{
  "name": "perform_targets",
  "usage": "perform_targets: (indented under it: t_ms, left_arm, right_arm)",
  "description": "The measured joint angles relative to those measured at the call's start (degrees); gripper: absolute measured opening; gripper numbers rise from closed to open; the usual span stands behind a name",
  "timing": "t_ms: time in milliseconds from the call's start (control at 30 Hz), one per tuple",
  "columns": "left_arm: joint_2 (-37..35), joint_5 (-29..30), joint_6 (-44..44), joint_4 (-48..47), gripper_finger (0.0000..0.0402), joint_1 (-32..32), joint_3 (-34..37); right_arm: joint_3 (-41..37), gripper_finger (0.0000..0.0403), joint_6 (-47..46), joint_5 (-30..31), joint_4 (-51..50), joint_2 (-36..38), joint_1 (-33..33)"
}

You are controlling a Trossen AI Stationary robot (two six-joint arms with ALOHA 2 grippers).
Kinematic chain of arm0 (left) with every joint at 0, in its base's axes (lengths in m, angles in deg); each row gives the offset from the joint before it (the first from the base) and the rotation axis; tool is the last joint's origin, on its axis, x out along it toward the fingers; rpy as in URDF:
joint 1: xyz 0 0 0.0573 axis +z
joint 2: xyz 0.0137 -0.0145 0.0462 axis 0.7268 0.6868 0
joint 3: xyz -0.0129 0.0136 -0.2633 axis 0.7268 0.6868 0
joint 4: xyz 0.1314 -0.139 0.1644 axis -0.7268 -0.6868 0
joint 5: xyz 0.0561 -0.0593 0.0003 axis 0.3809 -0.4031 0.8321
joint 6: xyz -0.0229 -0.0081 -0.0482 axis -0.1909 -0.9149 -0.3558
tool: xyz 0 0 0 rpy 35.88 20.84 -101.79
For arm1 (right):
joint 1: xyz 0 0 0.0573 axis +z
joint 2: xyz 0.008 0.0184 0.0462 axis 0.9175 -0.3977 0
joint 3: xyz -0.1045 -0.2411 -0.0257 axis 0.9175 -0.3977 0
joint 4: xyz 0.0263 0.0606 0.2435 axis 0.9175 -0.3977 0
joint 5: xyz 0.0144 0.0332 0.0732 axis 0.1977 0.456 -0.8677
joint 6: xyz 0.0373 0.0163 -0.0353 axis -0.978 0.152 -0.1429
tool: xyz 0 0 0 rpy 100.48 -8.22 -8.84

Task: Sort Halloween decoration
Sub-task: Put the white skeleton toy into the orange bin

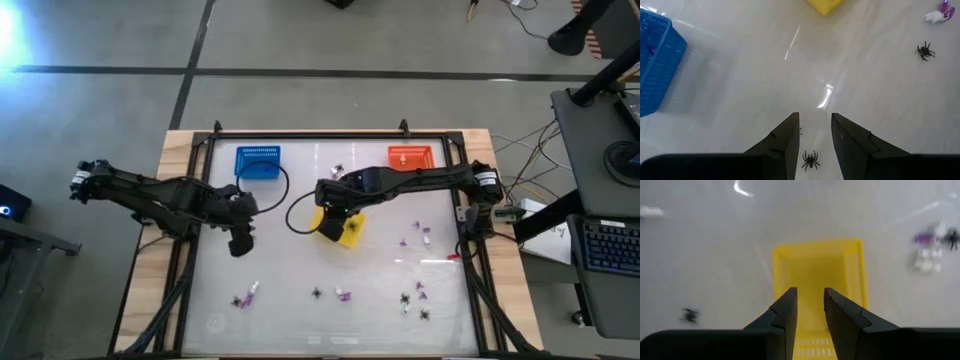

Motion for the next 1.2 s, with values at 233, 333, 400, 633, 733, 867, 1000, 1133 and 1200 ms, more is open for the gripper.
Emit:
perform_targets:
  t_ms: [233, 333, 400, 633, 733, 867, 1000, 1133, 1200]
  left_arm:
    - [-0.02, -0.40, -0.02, 0.11, 0.0095, 0.00, 0.68]
    - [0.08, -1.90, 0.30, 0.15, 0.0095, 0.00, 0.85]
    - [0.13, -2.12, 0.50, 0.15, 0.0100, 0.00, 0.87]
    - [0.13, -2.78, 0.35, 0.23, 0.0145, 0.00, 1.07]
    - [0.15, -3.87, -1.03, 0.18, 0.0165, 0.00, 1.61]
    - [0.15, -3.08, -3.58, -0.06, 0.0170, -0.10, 3.47]
    - [0.15, -2.90, -3.18, -0.44, 0.0162, -0.09, 7.84]
    - [-0.04, -7.03, -3.02, 0.14, 0.0155, -0.15, 13.35]
    - [-0.56, -8.17, -2.47, 1.56, 0.0153, -0.17, 15.73]
  right_arm:
    - [6.11, 0.0091, 1.57, 0.06, -0.44, 0.02, 0.00]
    - [8.06, 0.0091, 3.55, 0.44, -1.17, 0.02, 0.00]
    - [9.45, 0.0091, 4.44, 0.49, -3.30, 0.02, 0.00]
    - [11.06, 0.0091, 4.56, 4.68, -8.19, 0.02, -0.02]
    - [10.94, 0.0091, 4.56, 4.92, -8.96, 0.02, -0.02]
    - [10.66, 0.0091, 5.08, 4.92, -9.86, 0.02, -0.02]
    - [10.66, 0.0091, 7.14, 4.94, -10.46, 0.02, -0.02]
    - [10.63, 0.0091, 7.59, 4.94, -10.46, 0.02, -0.02]
    - [10.62, 0.0091, 8.13, 4.92, -10.45, 0.02, -0.02]
